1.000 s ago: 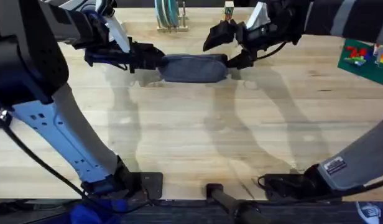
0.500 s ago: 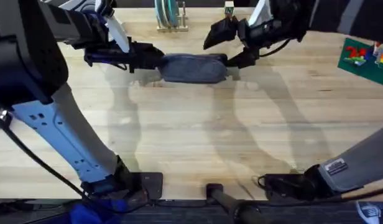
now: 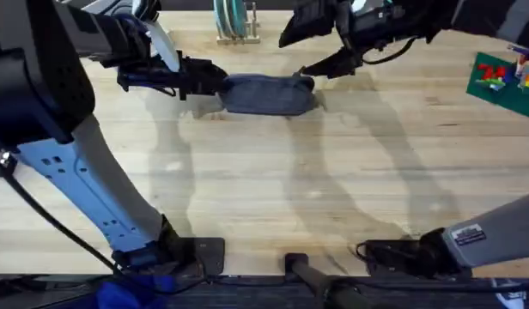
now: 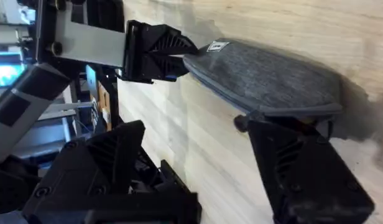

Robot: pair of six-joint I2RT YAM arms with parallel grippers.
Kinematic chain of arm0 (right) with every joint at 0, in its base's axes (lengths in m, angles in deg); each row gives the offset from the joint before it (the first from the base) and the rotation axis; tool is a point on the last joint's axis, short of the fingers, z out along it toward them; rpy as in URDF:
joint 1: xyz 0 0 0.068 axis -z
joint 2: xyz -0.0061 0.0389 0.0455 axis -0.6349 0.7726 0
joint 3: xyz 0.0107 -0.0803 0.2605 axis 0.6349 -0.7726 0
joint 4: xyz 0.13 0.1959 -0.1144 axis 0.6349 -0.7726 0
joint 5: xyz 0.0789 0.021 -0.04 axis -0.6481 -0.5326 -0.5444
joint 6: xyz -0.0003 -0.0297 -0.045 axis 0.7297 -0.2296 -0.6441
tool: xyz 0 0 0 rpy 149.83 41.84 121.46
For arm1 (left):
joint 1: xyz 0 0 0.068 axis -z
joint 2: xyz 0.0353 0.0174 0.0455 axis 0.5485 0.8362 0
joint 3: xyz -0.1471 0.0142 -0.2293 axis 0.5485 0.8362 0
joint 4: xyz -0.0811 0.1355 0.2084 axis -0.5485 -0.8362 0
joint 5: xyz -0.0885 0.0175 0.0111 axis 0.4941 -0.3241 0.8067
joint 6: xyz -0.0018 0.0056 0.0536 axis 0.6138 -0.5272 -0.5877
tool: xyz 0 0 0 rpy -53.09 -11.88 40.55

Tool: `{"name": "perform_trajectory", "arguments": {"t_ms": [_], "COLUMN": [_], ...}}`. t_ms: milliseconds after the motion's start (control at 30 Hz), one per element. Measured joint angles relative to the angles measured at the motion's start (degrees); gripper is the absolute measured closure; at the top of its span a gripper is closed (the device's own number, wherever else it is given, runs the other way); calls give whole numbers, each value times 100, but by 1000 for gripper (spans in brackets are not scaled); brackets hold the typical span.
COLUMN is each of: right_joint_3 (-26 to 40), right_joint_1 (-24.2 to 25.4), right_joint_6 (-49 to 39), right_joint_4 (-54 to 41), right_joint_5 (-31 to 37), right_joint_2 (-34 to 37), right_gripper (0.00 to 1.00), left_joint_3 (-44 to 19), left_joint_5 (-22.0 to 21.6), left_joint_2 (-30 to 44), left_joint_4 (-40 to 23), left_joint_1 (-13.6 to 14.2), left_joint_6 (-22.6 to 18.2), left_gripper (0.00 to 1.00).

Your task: Unzip the bag, pick up the pens from the table one at a time and place them inside, then zip the bag closed.

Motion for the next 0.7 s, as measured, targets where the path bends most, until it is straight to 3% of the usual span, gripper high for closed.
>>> {"name": "perform_trajectory", "arguments": {"t_ms": [700], "right_joint_3": [0], "right_joint_1": [-372], "right_joint_6": [-9], "right_joint_4": [-2], "right_joint_5": [-33], "right_joint_2": [-1], "right_gripper": [6], "left_joint_3": [0], "left_joint_5": [1], "left_joint_2": [0], "left_joint_4": [0], "left_joint_1": [0], "left_joint_6": [0], "left_gripper": [960]}}
